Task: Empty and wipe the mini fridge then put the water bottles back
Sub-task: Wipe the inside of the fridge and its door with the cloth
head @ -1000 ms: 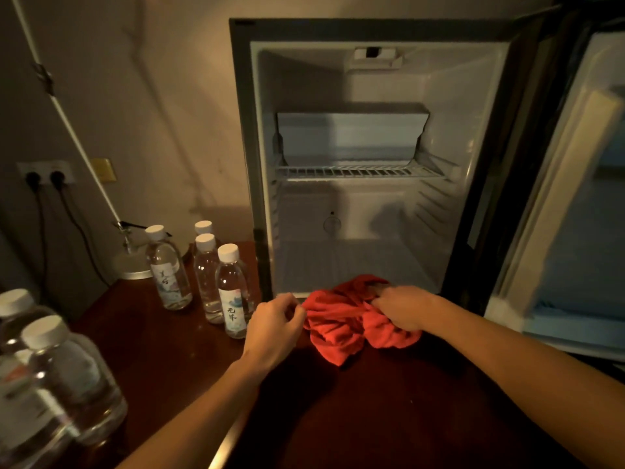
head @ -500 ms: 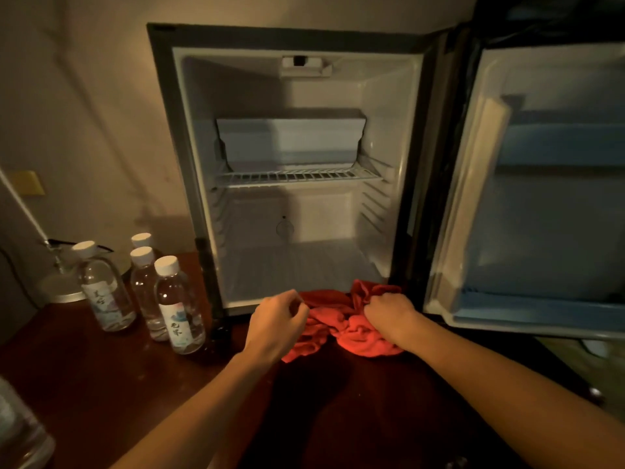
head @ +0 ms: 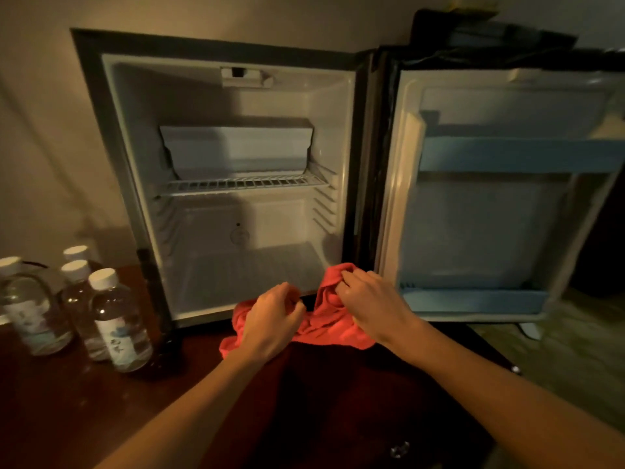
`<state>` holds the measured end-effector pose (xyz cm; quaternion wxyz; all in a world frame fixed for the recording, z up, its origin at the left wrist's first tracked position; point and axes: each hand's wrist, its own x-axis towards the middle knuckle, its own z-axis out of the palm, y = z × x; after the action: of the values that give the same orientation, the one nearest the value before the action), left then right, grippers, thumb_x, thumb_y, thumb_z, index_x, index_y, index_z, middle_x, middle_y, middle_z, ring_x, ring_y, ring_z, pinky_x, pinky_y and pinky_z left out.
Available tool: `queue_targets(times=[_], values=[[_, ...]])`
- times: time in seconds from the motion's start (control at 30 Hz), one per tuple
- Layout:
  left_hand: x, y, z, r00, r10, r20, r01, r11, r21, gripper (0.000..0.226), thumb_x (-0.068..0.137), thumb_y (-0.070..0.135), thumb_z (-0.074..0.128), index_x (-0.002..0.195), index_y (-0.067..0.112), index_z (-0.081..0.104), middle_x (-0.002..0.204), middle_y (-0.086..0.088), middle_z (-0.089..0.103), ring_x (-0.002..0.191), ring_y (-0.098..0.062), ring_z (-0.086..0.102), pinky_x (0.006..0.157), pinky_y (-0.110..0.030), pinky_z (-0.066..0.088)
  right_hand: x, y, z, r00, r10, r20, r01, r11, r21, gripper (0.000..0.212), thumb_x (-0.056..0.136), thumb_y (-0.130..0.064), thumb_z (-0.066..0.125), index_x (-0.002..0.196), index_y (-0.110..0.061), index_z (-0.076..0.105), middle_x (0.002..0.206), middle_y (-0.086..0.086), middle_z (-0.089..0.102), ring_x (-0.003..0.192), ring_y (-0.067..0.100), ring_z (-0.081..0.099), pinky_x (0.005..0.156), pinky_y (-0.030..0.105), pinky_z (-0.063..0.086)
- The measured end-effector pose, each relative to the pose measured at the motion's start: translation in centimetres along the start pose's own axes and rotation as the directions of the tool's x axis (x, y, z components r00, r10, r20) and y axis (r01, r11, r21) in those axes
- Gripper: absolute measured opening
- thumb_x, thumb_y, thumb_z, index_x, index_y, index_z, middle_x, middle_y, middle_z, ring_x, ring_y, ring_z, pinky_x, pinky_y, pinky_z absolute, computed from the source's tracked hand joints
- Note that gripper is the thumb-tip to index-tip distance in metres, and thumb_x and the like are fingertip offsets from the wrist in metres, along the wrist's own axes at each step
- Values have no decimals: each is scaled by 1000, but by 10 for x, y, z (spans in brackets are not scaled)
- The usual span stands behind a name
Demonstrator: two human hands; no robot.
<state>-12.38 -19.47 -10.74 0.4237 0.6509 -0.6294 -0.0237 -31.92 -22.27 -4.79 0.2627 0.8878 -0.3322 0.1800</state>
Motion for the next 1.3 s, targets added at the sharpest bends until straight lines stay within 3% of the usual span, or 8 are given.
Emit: queue_targets(times=[0.27, 0.37, 0.47, 0.63, 0.87, 0.93, 1.07, 1.3], values=[[3, 43, 21, 996, 85, 10, -84, 995, -61, 24, 74, 40, 50, 88, 24, 61, 89, 7, 66, 87, -19, 63, 73, -35, 49, 12, 38, -62, 892, 439, -107, -411, 886, 215, 82, 58, 13, 59, 138, 8, 44, 110, 30, 61, 83, 44, 65, 60, 40, 56], [8, 50, 21, 995, 99, -8, -99, 991, -94, 33, 72, 43, 47, 91, 23, 64, 92, 8, 68, 90, -16, 65, 76, -35, 51, 45, 42, -83, 864, 424, -271, -328, 882, 338, 78, 69, 15, 49, 145, 11, 30, 140, 34, 41, 105, 46, 60, 76, 31, 55], [14, 48, 14, 995, 99, -23, -101, 988, -117, 37, 71, 45, 44, 92, 23, 65, 91, 10, 67, 88, -13, 65, 77, -35, 52, 87, 58, -104, 831, 440, -340, -307, 873, 378, 76, 80, 14, 47, 149, 10, 17, 154, 31, 19, 137, 43, 32, 108, 21, 29], [24, 42, 2, 995, 95, -37, -98, 991, -94, 36, 72, 45, 45, 94, 24, 65, 93, 12, 67, 90, -11, 63, 78, -33, 51, 132, 93, -141, 833, 387, -396, -320, 920, 227, 92, 77, 12, 52, 150, 6, -3, 156, 33, -4, 147, 41, -3, 120, 34, 1], [24, 27, 7, 997, 75, 2, -74, 991, -113, 35, 74, 46, 44, 93, 25, 64, 92, 13, 66, 90, -7, 63, 80, -34, 51, 105, 82, -55, 836, 528, -147, -505, 847, 169, 63, 81, -18, 47, 142, -6, 39, 147, 22, 34, 144, 43, 23, 111, 63, 21], [22, 23, 10, 998, 67, 13, -64, 991, -118, 32, 74, 45, 46, 91, 26, 64, 91, 12, 66, 89, -6, 63, 80, -34, 51, 98, 72, -43, 837, 490, -245, -452, 870, 195, 67, 75, -3, 47, 141, 7, 39, 149, 33, 29, 143, 45, 23, 114, 42, 23], [19, 19, 14, 998, 58, 19, -56, 991, -120, 32, 72, 44, 45, 90, 26, 64, 88, 12, 67, 87, -9, 64, 76, -36, 52, 70, 39, -28, 891, 372, -259, -355, 928, 112, 71, 70, 0, 47, 138, 15, 38, 145, 38, 32, 143, 48, 17, 121, 42, 13], [13, 16, 17, 998, 59, 21, -56, 990, -126, 29, 73, 42, 46, 89, 24, 62, 87, 10, 66, 85, -13, 64, 73, -38, 54, 16, 7, 16, 905, 420, -70, -395, 890, 226, 82, 52, 4, 70, 131, 9, 52, 142, 33, 41, 135, 41, 41, 98, 41, 49]])
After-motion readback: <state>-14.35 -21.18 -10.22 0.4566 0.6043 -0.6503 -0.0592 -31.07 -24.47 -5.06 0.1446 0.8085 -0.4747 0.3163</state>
